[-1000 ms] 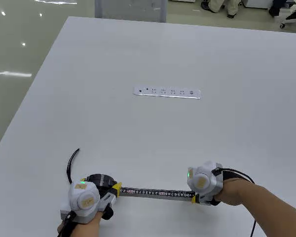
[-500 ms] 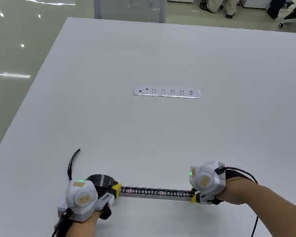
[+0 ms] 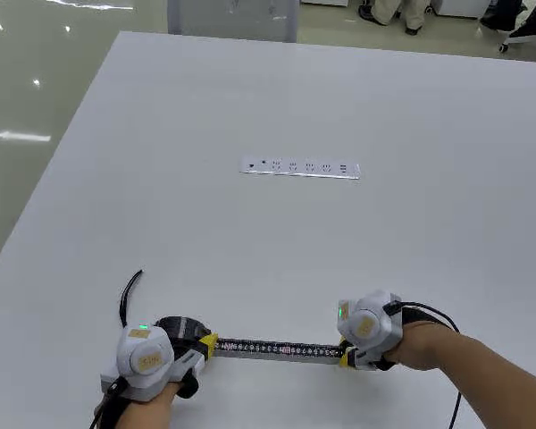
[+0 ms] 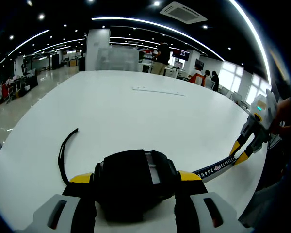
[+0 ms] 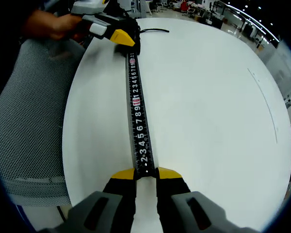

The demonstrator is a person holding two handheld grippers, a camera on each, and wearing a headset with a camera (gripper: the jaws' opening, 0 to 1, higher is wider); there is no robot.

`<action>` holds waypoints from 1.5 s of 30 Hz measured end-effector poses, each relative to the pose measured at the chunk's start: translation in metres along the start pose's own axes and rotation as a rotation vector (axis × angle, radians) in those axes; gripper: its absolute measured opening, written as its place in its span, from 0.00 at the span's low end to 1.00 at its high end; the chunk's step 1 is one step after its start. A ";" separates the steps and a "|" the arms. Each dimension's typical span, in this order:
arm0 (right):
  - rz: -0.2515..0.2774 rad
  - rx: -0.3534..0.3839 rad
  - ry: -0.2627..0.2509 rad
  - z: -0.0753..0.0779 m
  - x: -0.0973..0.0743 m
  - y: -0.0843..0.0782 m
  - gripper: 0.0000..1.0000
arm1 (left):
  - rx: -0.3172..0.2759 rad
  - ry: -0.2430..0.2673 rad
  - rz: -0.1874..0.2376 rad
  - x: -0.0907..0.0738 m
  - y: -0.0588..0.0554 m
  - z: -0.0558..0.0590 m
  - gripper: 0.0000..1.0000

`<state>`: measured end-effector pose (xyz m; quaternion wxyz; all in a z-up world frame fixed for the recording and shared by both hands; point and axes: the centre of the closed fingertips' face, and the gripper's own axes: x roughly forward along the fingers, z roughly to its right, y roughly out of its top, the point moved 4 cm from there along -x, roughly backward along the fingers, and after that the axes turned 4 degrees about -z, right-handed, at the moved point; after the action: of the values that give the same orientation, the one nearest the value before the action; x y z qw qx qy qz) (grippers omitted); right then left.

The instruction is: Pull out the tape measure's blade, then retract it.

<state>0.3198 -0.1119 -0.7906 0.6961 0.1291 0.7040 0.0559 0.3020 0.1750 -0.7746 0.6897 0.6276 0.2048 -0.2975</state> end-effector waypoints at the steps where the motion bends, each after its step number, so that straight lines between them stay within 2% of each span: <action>1: 0.000 -0.001 -0.001 0.000 0.000 0.001 0.14 | -0.001 0.001 -0.001 0.001 0.000 0.000 0.62; 35: 0.026 -0.010 -0.004 0.003 0.006 0.016 0.14 | 0.002 -0.008 -0.005 0.000 -0.001 -0.001 0.63; 45: 0.049 -0.023 0.006 -0.001 0.010 0.035 0.14 | 0.004 -0.018 0.003 -0.001 0.000 -0.001 0.63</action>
<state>0.3224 -0.0760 -0.7913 0.6940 0.1383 0.7019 0.0813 0.3014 0.1761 -0.7742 0.6907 0.6264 0.1970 -0.3027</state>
